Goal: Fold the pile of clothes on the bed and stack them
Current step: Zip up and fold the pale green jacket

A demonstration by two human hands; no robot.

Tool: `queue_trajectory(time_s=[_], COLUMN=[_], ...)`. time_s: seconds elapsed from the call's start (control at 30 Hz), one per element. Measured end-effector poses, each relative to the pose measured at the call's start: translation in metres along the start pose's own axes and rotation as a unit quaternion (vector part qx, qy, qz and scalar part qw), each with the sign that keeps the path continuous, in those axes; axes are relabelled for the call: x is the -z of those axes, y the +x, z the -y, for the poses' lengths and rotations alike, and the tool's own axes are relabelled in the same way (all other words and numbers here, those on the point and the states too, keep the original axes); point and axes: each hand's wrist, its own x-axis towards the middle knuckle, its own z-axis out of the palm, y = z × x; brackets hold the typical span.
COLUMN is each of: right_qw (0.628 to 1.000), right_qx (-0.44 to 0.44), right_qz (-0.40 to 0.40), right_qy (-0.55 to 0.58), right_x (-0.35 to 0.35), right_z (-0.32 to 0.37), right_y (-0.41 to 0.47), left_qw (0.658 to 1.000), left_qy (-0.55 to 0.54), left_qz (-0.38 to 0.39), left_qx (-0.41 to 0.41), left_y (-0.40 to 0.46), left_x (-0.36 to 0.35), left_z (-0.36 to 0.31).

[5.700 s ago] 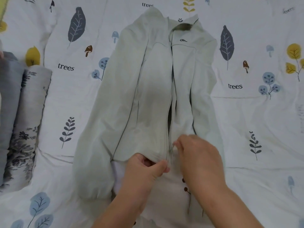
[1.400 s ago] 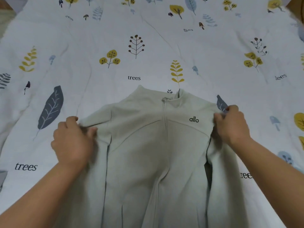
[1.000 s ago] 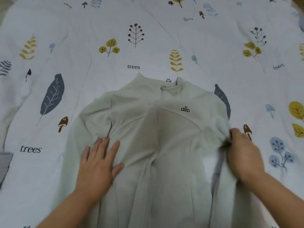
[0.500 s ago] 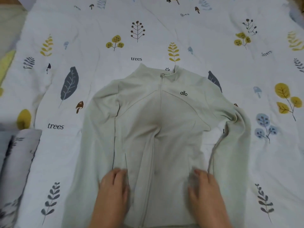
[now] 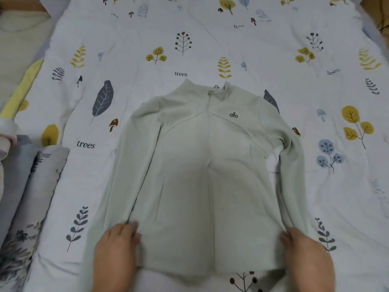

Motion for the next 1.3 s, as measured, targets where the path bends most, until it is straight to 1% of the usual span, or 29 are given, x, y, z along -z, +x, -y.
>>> queue_trajectory(time_s=[0.03,0.1,0.17,0.2,0.27,0.3,0.37,0.43,0.47,0.53,0.57,0.6,0.63,0.67,0.7,0.73,0.77,0.8,0.83,0.9,0.93,1.0,1.07,1.1,1.13,1.17,1.2,1.23,1.3], right_qw=[1.000,0.999,0.999,1.000,1.000,0.999,0.997,0.994,0.994,0.992,0.990,0.989,0.989,0.989,0.991,0.995,0.996,0.995,0.990,0.976,0.967,0.961,0.968,0.967,0.962,0.963,0.961,0.957,0.954], right_qx=[-0.018,-0.028,-0.019,-0.004,-0.012,-0.019,-0.019,-0.013,-0.023,-0.039,-0.037,-0.031,-0.029,-0.041,-0.042,-0.032,-0.018,0.006,0.016,0.101,0.162,0.227,0.236,0.236,0.252,0.257,0.270,0.282,0.281], right_qz=[0.010,0.028,0.038,0.028,0.027,0.035,0.060,0.076,0.066,0.050,0.071,0.093,0.096,0.104,0.102,0.056,-0.001,-0.065,-0.117,-0.174,-0.188,-0.158,-0.081,-0.063,-0.071,-0.048,-0.038,-0.046,-0.103], right_qy=[0.003,0.002,-0.003,-0.007,-0.006,0.004,0.047,0.075,0.087,0.113,0.115,0.111,0.112,0.099,0.075,0.076,0.086,0.073,0.079,0.079,0.059,0.025,-0.031,-0.066,-0.071,-0.068,-0.048,-0.038,0.006], right_x=[0.002,0.001,-0.006,-0.010,-0.016,-0.019,-0.022,-0.022,-0.017,-0.011,-0.011,-0.013,-0.014,-0.016,-0.018,-0.017,-0.014,-0.011,-0.007,0.000,0.000,-0.004,-0.011,-0.013,-0.018,-0.019,-0.025,-0.022,-0.016], right_z=[-0.009,-0.018,-0.016,-0.014,-0.012,-0.013,-0.015,-0.022,-0.026,-0.035,-0.038,-0.037,-0.033,-0.028,-0.020,-0.014,-0.008,-0.001,0.014,0.049,0.067,0.094,0.104,0.101,0.094,0.086,0.075,0.069,0.071], right_y=[0.001,-0.003,-0.012,-0.016,-0.020,-0.021,-0.023,-0.024,-0.024,-0.022,-0.023,-0.024,-0.028,-0.030,-0.032,-0.032,-0.032,-0.030,-0.027,-0.016,-0.008,0.007,0.019,0.023,0.027,0.028,0.031,0.029,0.030], left_qw=[1.000,0.999,0.999,0.999,1.000,1.000,0.990,0.985,0.982,0.977,0.973,0.960,0.964,0.972,0.982,0.987,0.991,0.994,0.994,0.994,0.996,0.992,0.987,0.985,0.982,0.978,0.977,0.977,0.981], left_qy=[-0.007,0.000,0.021,0.020,0.013,-0.009,-0.062,-0.088,-0.099,-0.145,-0.140,-0.170,-0.147,-0.108,-0.049,-0.054,-0.033,-0.034,-0.079,-0.085,-0.062,0.011,0.033,0.050,0.065,0.073,0.076,0.073,0.053], left_qz=[0.008,0.024,0.021,0.018,-0.003,0.008,0.113,0.095,0.108,0.118,0.155,0.178,0.176,0.179,0.158,0.106,0.107,0.088,0.074,0.061,0.034,0.045,0.048,0.062,0.081,0.091,0.082,0.086,0.065], left_qx=[0.025,0.045,0.040,0.024,0.005,0.003,0.051,0.113,0.121,0.104,0.101,0.136,0.134,0.105,0.092,0.112,0.071,0.056,0.033,-0.021,-0.057,-0.114,-0.151,-0.152,-0.158,-0.170,-0.181,-0.181,-0.176], left_y=[-0.002,-0.008,-0.016,-0.021,-0.025,-0.025,-0.024,-0.018,-0.018,-0.022,-0.020,-0.020,-0.019,-0.018,-0.012,-0.006,-0.004,0.001,0.008,0.021,0.029,0.043,0.058,0.060,0.059,0.056,0.052,0.050,0.054], left_x=[0.002,0.007,0.011,0.009,0.005,0.003,0.003,0.002,-0.001,-0.007,-0.007,-0.005,-0.004,-0.003,-0.001,0.006,0.011,0.016,0.029,0.027,0.024,0.023,0.010,0.003,-0.003,-0.008,-0.012,-0.011,-0.010], left_z=[0.007,0.018,0.015,0.012,-0.001,-0.007,-0.013,-0.008,-0.002,0.010,0.009,0.010,0.011,0.009,0.007,-0.002,-0.010,-0.019,-0.034,-0.049,-0.061,-0.082,-0.080,-0.074,-0.066,-0.059,-0.053,-0.053,-0.052])
